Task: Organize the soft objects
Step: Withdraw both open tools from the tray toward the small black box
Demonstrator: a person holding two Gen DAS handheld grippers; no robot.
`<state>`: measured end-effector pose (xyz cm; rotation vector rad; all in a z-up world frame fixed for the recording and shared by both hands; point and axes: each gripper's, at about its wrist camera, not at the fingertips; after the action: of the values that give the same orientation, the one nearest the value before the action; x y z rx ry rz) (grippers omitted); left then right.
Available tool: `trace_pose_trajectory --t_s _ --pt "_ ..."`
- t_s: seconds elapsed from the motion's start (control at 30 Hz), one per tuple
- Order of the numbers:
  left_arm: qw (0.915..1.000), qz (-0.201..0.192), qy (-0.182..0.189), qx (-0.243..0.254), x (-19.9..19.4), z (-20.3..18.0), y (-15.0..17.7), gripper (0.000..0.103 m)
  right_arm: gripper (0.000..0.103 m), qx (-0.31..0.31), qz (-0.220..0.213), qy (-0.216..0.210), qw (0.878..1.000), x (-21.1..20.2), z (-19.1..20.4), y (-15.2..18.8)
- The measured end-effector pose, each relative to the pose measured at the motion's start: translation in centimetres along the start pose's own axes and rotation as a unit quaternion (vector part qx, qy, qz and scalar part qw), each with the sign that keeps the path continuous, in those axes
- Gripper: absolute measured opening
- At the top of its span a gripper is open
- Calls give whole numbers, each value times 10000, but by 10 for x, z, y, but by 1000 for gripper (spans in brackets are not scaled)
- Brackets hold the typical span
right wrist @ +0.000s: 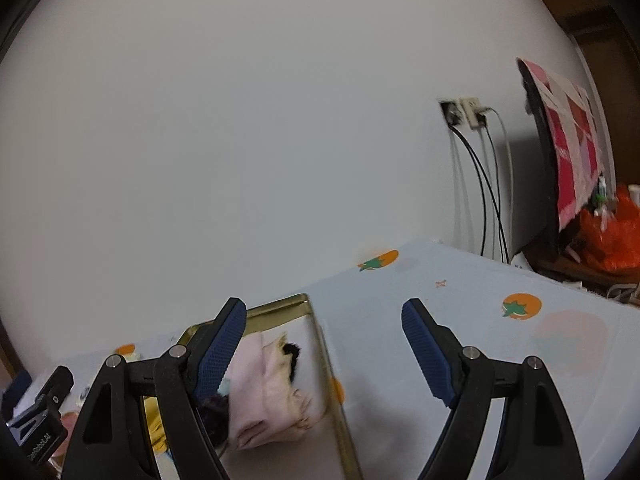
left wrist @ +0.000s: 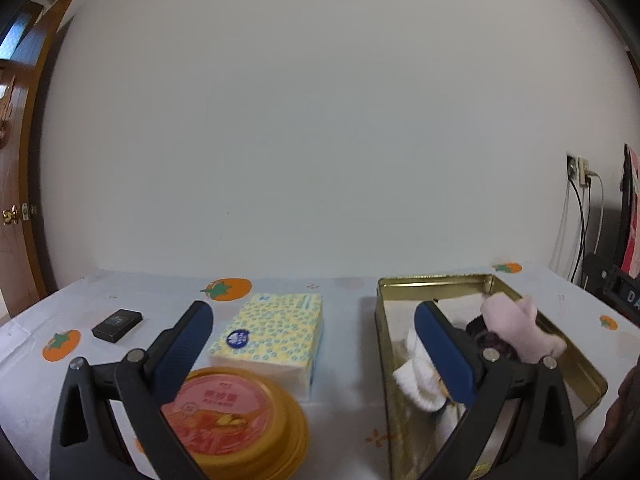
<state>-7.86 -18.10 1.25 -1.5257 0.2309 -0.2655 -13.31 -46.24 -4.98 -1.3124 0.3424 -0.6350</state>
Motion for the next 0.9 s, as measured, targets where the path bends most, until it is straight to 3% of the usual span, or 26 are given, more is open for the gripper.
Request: trace_pose_trajectory --t_s 0.13,0.2,0.27,0.83,0.9 --pt "9998 35 165 43 -10 13 1 102 82 0 91 -159 9998 -8 17 6" --pt "9999 59 120 47 -12 25 1 102 74 60 217 -275 9994 -11 29 11" --pt "9999 89 68 86 -13 37 2 102 60 -57 296 -397 9988 -12 45 15" --pt "9959 555 -706 67 5 183 15 96 58 -325 398 -1598 9858 -51 183 53" --pt "9937 678 -879 128 12 201 18 96 51 -332 489 -1769 9825 -52 201 59"
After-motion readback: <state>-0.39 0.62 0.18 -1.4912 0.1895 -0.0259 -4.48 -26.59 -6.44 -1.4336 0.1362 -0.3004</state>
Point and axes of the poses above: each gripper's, at about its wrist camera, not at the fingertips, and x roughly the way its jaws point, z to its left, y to its underside, and after that the axes turned 14 degrees about -z, right-handed
